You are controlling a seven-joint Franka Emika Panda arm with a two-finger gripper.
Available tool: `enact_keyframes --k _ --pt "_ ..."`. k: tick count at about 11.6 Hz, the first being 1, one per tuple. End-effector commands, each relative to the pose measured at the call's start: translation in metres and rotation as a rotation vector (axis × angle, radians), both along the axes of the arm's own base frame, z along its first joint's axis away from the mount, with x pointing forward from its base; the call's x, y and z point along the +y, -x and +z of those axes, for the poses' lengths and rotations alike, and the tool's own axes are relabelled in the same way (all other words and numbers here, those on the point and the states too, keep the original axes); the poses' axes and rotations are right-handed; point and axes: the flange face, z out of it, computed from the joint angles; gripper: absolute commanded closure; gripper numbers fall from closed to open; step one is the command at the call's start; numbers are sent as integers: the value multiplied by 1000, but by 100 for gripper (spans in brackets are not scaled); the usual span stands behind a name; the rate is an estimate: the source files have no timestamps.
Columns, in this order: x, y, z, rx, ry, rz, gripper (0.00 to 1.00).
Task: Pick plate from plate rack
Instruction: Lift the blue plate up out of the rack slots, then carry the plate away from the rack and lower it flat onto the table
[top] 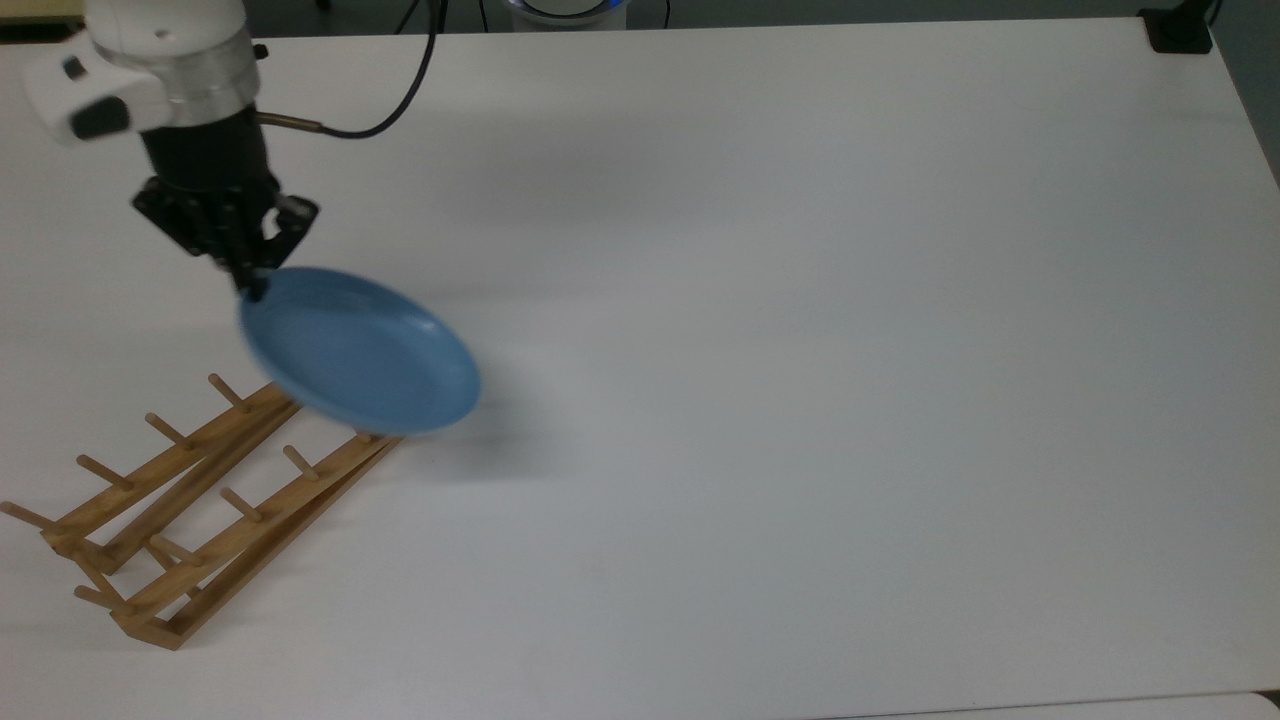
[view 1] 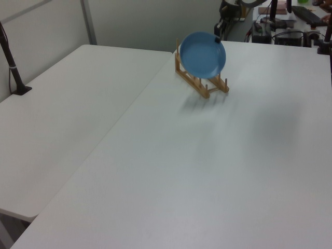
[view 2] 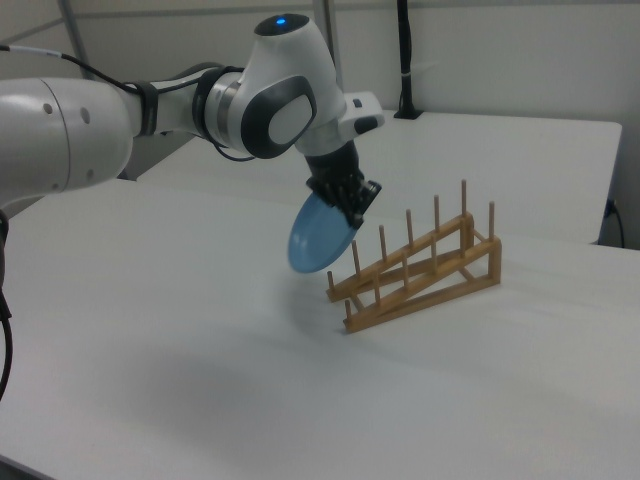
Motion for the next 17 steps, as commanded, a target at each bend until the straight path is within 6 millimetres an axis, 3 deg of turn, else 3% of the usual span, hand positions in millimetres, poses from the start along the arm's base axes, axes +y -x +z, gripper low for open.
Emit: enact_keyframes --k 1,5,7,10,17 --pt "15 23 -22 193 -68 313 100" --pt "33 53 -67 465 -166 747 100" --pt "39 57 -88 540 -172 858 100" --pt "43 51 -125 627 -137 886 100" --pt "59 48 -160 723 -101 908 93"
